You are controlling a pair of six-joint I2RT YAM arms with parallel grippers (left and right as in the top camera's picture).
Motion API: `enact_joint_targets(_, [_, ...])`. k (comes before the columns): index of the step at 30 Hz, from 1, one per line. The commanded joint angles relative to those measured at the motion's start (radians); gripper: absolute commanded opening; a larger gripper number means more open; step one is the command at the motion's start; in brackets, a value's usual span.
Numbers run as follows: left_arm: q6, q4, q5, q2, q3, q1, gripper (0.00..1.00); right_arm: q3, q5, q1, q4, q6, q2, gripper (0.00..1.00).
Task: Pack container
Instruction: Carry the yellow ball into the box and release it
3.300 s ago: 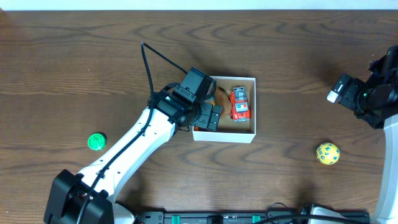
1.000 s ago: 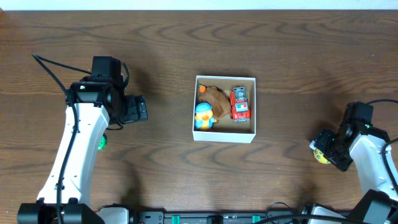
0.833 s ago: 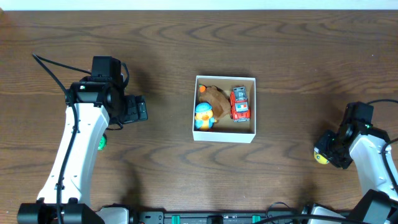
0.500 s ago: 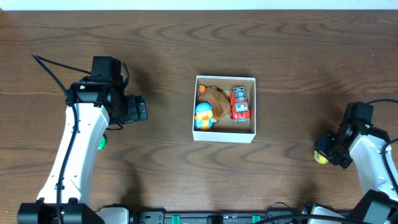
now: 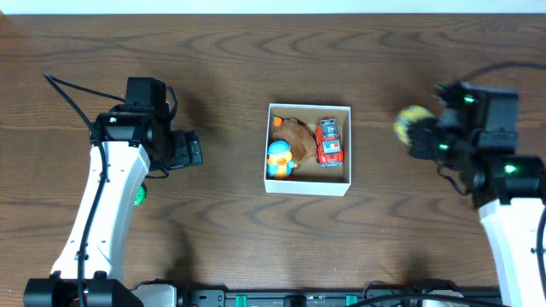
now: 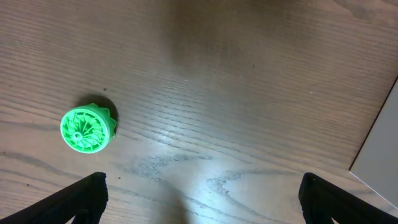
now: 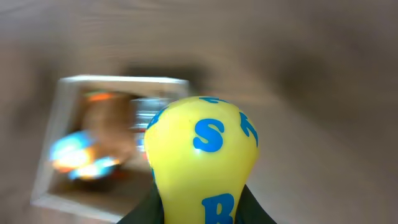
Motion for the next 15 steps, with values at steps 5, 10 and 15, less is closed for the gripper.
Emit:
enact_joint_targets(5, [0.013,-0.005,0.003,-0.011,0.0,0.003,0.98,-0.008,0.087,0.303,0.024,-0.078,0.06,0.05])
enact_joint_targets(10, [0.013,-0.005,0.003,-0.011,0.0,0.003,0.98,-0.019,0.091,0.389,0.021,-0.073,0.196,0.01])
enact_joint_targets(15, [0.013,-0.005,0.003,-0.011,0.0,0.003,0.98,-0.019,0.092,0.398,0.021,-0.055,0.323,0.02])
